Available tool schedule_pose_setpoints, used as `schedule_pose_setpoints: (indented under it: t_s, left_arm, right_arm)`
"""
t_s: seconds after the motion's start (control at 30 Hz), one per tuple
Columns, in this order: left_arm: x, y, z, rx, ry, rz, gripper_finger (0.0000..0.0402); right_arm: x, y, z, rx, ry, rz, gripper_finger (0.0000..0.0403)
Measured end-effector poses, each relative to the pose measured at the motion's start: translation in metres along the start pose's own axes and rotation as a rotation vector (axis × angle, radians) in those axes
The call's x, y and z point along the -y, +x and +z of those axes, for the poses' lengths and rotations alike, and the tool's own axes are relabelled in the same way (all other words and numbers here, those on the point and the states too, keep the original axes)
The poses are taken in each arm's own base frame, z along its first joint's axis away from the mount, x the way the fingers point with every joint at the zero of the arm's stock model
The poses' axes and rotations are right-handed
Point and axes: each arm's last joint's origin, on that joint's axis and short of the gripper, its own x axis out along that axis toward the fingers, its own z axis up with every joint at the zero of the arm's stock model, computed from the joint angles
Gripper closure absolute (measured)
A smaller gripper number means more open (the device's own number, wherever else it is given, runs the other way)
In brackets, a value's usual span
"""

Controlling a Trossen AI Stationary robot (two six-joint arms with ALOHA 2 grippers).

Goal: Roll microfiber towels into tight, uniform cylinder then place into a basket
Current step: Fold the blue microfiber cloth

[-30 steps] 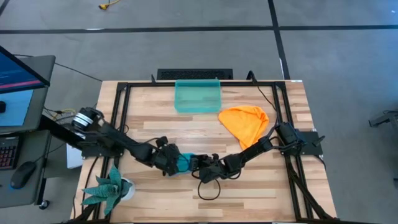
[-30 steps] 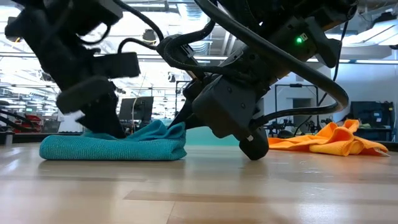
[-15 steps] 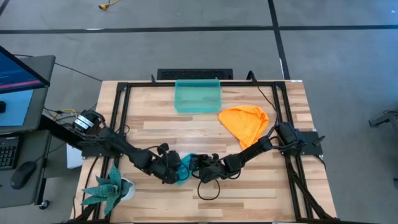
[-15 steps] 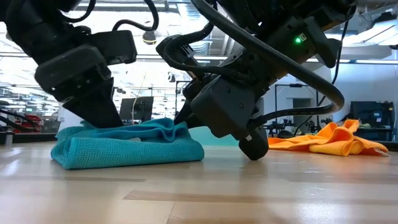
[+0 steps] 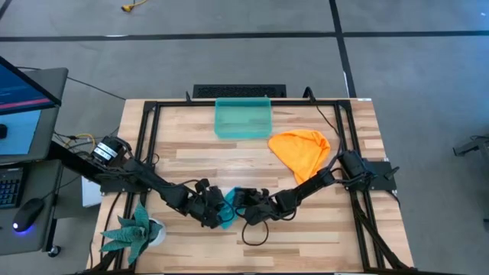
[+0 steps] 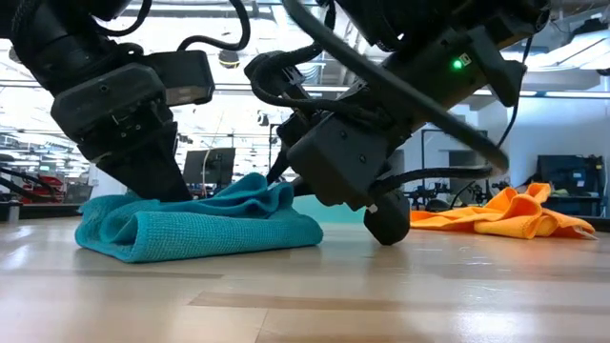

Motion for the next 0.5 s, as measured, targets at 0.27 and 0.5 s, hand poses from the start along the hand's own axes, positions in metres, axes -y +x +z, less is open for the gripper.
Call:
schedule_pose_setpoints:
  t_s: [0.27,0.5]
  left_arm:
    - [0.0000,0.0001,0.0001,0.001,0.025,0.000,0.0342]
    - [0.0000,0.0001,0.0002,0.002,0.039,0.000,0.0342]
  right_arm:
    - [0.0052,-0.0036,0.0027,-0.065,0.093,-0.060,0.0281]
    - [0.0056,-0.0039,-0.0005,-0.169,0.151,-0.069,0.0263]
